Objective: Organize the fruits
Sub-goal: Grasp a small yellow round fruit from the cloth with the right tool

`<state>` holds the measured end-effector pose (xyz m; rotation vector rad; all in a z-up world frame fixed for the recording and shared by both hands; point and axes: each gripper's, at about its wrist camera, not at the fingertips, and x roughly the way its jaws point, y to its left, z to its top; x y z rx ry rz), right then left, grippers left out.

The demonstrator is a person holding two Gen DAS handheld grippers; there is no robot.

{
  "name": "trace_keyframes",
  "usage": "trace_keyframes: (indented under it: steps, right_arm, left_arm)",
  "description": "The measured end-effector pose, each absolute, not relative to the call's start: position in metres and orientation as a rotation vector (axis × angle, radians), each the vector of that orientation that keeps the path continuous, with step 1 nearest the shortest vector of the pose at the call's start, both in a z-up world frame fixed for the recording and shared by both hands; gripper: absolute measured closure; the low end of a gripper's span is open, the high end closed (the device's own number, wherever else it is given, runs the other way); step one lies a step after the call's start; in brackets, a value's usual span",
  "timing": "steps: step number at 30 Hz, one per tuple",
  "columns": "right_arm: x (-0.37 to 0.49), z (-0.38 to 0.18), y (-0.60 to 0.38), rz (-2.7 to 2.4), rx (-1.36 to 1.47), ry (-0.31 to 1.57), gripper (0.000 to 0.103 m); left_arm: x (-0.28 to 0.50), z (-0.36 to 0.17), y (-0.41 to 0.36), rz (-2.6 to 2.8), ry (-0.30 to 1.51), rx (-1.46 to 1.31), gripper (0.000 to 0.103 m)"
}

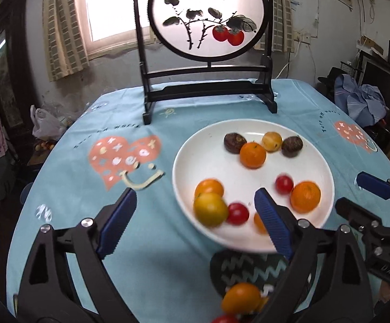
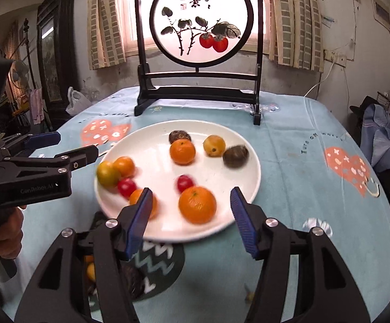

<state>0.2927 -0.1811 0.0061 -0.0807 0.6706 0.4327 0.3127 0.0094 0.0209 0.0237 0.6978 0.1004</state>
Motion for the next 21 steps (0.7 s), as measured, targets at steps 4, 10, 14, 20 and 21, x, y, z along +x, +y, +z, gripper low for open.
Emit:
trace_keyframes:
  steps: [4, 10, 14, 20, 21]
  right_arm:
    - [0.266, -0.008, -0.186, 0.452, -0.081, 0.714, 0.043]
    - [0.239, -0.025, -0.184, 0.461, -0.153, 0.760, 0.043]
    - [0.231, -0.034, -0.188, 0.468, -0.167, 0.811, 0.043]
    - [0.216, -0.046, -0.189, 0.516, -0.187, 0.868, 0.043]
    - [0.214, -0.047, -0.188, 0.522, -0.198, 0.870, 0.043]
  left_arm:
    - [0.282, 0.006, 0.018, 0.121, 0.723, -0.007, 0.010]
    - [0.262, -0.014, 0.032, 0.133, 0.785, -0.015, 0.009]
    - [0.255, -0.018, 0.045, 0.191, 0.782, -0.022, 0.007]
    - [0.254, -0.017, 0.054, 0.197, 0.788, -0.050, 0.007]
    - [0.253, -0.016, 0.053, 0.204, 0.782, -0.040, 0.007]
